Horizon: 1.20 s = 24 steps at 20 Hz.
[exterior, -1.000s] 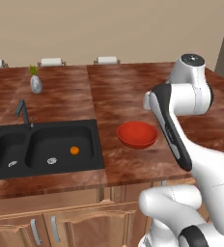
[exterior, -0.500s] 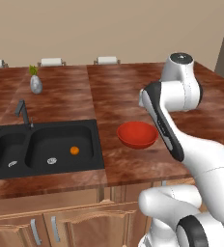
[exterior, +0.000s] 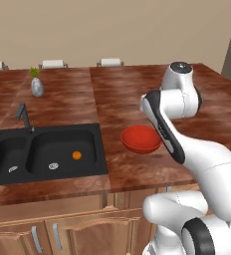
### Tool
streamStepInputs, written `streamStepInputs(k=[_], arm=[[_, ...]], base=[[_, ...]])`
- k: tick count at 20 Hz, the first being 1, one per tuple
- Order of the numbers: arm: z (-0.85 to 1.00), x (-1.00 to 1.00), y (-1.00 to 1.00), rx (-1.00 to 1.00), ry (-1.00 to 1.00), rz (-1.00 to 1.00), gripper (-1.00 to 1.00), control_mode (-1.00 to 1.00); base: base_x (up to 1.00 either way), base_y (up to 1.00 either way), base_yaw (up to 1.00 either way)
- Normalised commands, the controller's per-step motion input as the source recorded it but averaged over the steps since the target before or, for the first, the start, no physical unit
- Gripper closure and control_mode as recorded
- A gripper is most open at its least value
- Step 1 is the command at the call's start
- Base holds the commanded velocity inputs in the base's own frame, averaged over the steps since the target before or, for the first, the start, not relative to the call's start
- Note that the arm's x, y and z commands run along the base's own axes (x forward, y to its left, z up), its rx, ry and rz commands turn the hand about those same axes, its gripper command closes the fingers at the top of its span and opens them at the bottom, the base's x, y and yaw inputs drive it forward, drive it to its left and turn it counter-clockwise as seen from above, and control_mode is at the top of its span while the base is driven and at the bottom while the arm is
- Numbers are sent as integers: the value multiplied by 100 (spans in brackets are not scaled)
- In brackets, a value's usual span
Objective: Pick the carrots from the cabinet and place them in one bowl. Pick the tangerine from the sink and place it in the other bowl.
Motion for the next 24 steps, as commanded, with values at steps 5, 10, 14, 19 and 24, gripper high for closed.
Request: streamStepInputs(k=[5, 10, 14, 19, 24], arm=[[-15, 35, 1, 1, 2, 0, 100, -100], [-19, 33, 3, 0, 0, 0, 100, -100], [-17, 23, 1, 4, 4, 0, 100, -100], [-17, 18, 0, 5, 11, 0, 100, -100], [-19, 20, 0, 1, 5, 0, 100, -100]], base=[[0, 0, 0], [0, 0, 0], [0, 0, 0], [0, 0, 0], [0, 0, 0]])
